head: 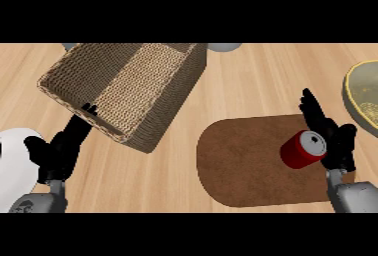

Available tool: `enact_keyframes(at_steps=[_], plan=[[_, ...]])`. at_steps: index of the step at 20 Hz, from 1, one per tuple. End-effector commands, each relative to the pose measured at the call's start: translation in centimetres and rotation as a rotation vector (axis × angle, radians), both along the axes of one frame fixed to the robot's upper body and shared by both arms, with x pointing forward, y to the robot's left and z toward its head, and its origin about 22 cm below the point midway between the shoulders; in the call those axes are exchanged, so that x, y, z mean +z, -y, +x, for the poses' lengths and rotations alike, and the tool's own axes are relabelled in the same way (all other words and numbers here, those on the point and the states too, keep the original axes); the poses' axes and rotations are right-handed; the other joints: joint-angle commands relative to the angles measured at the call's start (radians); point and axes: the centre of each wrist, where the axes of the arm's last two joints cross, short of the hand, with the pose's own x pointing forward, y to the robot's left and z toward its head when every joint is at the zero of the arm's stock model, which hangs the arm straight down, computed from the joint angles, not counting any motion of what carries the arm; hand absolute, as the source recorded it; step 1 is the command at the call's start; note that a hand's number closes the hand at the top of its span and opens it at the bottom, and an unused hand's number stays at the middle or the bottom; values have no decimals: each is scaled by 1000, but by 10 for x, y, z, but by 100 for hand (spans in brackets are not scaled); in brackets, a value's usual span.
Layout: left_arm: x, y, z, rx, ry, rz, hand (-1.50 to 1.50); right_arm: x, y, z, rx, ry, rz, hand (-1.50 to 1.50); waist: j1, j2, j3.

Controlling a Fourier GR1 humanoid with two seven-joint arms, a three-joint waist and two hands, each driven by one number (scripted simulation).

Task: Pick the can from the cutting board and place it in the basket

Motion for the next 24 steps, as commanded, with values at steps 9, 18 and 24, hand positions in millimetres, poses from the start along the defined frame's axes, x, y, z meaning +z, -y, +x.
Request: enact_keyframes(at_steps=[9,18,24], plan=[[44,-5,21,66,99,85,0,81,38,31,370,485,155,150,31,10,-35],[57,3,25,82,89,86,0,149,50,24,-152,380,-345,-150,7,3,-40],[54,-1,24,89,74,98,0,202,70,14,86,-13,-683,-150,5,4,-42]])
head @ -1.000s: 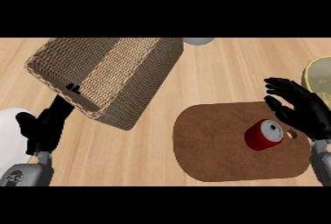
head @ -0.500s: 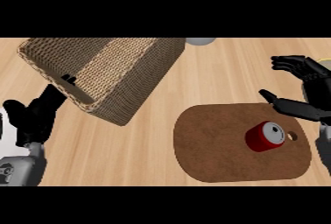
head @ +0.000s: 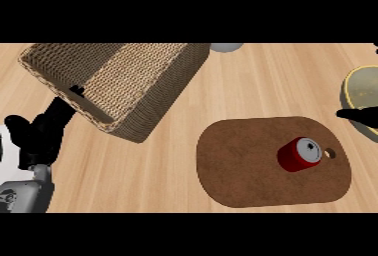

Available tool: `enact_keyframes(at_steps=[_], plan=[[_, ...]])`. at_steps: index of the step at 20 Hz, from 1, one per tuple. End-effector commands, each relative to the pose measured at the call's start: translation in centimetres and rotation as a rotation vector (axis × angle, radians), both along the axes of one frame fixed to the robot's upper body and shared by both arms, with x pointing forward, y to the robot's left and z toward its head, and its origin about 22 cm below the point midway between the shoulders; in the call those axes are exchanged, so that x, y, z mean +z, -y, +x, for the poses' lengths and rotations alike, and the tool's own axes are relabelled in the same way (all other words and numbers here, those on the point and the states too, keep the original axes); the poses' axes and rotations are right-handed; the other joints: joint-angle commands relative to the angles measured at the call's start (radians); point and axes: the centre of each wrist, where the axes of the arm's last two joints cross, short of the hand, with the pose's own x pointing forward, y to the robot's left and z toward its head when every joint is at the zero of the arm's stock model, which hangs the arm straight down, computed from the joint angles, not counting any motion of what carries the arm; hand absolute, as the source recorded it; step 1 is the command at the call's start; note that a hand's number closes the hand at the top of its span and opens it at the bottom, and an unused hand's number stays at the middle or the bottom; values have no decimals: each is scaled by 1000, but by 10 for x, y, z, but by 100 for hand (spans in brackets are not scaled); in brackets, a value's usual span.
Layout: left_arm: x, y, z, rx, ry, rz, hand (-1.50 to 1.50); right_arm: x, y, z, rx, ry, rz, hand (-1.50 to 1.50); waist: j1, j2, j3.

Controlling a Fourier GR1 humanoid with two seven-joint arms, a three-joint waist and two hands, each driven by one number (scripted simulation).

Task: Pick the can from the cutting board and place it in the basket

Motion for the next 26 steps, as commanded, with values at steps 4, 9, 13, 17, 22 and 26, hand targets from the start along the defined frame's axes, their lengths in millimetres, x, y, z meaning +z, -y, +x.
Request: enact_keyframes(at_steps=[4,9,13,17,22,26], plan=[[-2,4,3,12,20,-2,0,51,14,-13,155,-449,-320,-150,-2,3,-2],[9,-6,5,25,28,1,0,95,22,-27,218,-514,-288,-150,4,3,2],[-1,1,6,9,32,-16,0,77,28,-40,207,-540,-240,-150,4,5,3],[4,-4,9,8,39,-20,0,62,39,-28,186,-493,-177,-150,15,8,4],[16,0,4,5,27,-5,0,31,23,-42,189,-458,-120,-150,15,6,4],[14,2,11,-2,18,-12,0,-13,18,-35,206,-474,-122,-150,18,8,4]])
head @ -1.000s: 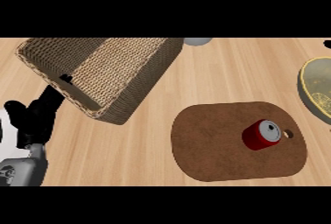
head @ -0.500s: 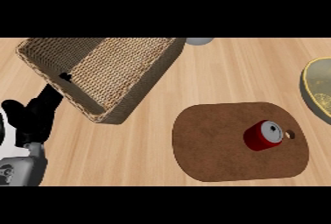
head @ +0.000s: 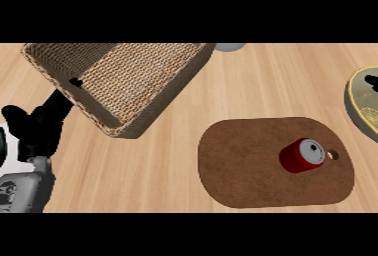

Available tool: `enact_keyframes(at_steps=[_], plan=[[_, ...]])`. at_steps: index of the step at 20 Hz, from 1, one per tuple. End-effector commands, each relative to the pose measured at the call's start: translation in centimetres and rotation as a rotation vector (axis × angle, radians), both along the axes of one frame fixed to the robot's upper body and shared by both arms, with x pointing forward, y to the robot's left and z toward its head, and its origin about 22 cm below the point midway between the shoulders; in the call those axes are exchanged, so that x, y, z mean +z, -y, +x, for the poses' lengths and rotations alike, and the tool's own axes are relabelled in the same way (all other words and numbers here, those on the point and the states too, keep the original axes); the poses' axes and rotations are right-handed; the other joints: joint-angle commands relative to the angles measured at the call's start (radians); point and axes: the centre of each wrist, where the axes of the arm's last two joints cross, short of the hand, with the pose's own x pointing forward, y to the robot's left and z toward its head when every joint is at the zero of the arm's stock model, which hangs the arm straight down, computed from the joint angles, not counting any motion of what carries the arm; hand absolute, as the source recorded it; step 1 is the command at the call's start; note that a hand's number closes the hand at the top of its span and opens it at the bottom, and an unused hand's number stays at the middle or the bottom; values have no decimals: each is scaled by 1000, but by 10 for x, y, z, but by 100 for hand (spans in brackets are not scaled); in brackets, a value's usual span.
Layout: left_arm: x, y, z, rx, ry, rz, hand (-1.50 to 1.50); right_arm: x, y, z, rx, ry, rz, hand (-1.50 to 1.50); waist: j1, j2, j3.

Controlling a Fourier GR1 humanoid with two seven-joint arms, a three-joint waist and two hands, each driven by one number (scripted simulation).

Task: Pick the can from the cutting board and place it in the basket

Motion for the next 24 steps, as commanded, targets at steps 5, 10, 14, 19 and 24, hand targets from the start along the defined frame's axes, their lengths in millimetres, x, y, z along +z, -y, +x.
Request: enact_keyframes(at_steps=[5,10,14,19,24], plan=[[2,-2,-12,-6,14,-3,0,-41,-16,-12,17,23,50,-150,1,-1,0],[-2,7,-10,4,13,-11,0,-60,-29,-30,-5,88,71,-150,-2,-1,0],[-8,5,-9,1,19,-13,0,-81,-24,-15,1,113,30,-150,1,0,0],[-3,6,-10,-11,13,-11,0,-95,-25,0,24,108,34,-150,5,1,0],[-13,7,1,-6,25,-20,0,-96,-22,-12,19,87,59,-150,0,0,0]])
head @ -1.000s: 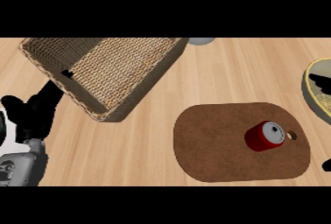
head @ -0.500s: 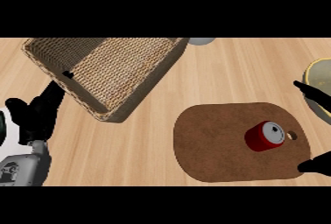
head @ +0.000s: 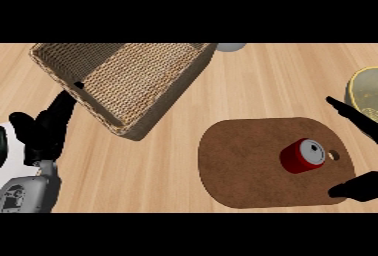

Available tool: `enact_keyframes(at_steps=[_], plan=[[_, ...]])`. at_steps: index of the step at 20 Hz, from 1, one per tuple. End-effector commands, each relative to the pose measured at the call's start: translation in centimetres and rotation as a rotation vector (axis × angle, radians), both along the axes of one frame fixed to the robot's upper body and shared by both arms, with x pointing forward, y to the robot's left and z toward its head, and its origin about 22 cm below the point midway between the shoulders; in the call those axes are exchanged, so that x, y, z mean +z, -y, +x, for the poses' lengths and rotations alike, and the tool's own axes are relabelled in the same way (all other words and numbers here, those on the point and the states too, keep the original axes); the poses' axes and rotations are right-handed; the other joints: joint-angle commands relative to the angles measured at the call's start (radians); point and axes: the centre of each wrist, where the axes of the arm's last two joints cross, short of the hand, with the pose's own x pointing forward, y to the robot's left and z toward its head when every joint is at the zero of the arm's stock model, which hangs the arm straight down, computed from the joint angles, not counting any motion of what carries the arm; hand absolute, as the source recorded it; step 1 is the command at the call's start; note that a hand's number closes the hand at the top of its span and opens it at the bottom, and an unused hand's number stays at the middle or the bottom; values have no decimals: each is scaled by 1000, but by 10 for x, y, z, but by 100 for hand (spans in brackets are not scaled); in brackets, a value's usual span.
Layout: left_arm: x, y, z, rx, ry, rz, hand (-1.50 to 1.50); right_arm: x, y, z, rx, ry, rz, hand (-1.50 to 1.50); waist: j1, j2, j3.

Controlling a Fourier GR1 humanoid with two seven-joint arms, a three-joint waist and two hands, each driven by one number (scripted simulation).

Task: Pick the can from the cutting board and place it in the basket

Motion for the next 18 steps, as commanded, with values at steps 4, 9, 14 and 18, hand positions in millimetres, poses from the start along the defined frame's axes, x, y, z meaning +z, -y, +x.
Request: enact_keyframes(at_steps=[4,9,14,18], plan=[[-4,9,1,7,23,2,0,-19,-12,7,8,-32,-33,-150,-1,1,0],[2,-9,6,-17,-6,6,0,-32,-20,-1,-16,-28,-83,-150,-2,1,0],[5,-8,0,-23,-6,-14,0,-35,-8,9,-19,-24,-83,-150,-2,1,0],[2,-1,12,-7,7,12,0,-37,-20,13,-12,-46,-112,-150,-3,1,0]])
